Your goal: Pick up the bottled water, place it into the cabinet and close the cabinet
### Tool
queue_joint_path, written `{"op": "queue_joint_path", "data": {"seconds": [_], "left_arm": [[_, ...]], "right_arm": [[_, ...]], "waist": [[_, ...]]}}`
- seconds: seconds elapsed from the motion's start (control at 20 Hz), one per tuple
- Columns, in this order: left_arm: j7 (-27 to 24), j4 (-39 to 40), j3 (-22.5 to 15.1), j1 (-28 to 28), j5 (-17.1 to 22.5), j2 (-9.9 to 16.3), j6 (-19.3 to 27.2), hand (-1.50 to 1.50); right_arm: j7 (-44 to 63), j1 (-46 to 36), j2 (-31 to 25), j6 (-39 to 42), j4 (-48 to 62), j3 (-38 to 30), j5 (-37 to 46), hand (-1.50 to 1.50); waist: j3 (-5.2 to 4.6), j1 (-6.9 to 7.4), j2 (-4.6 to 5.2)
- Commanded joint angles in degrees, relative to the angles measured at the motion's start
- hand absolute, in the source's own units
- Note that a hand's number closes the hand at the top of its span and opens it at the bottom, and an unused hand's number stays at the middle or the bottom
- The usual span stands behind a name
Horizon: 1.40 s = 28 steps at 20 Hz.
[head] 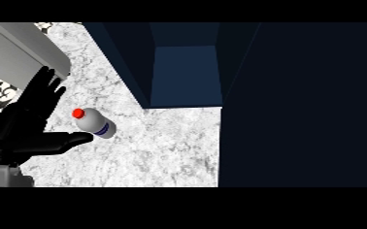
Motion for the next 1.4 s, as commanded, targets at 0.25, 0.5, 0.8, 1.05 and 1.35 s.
{"op": "queue_joint_path", "data": {"seconds": [0.25,0.5,0.8,1.05,1.35], "left_arm": [[-13.2,15.3,2.3,0.0,-1.9,-0.5,-3.0,-1.50],[-18.1,26.0,2.8,-3.2,-4.3,0.3,-3.4,-1.50],[-22.6,36.1,4.5,-5.3,-3.2,1.3,-6.4,-1.50],[-29.0,44.0,4.5,-6.2,-4.9,-0.9,-5.1,-1.50],[-37.1,55.2,6.5,-9.3,-6.1,0.0,-4.9,-1.50]], "right_arm": [[1.0,6.9,-0.2,2.2,-9.3,-2.5,-11.4,-1.50],[1.8,6.9,0.0,0.6,-11.0,-1.2,-11.2,-1.50],[-0.8,10.6,-0.5,2.6,-11.7,-2.0,-13.2,-1.50],[-2.0,12.3,-2.3,3.7,-11.7,-3.9,-15.2,-1.50],[-2.6,10.6,-2.4,2.7,-9.6,-2.2,-13.8,-1.50]], "waist": [[0.05,0.43,0.00],[0.00,0.26,0.14],[-0.01,-0.13,0.07],[-0.03,-0.04,0.12],[-0.02,0.55,0.27]]}}
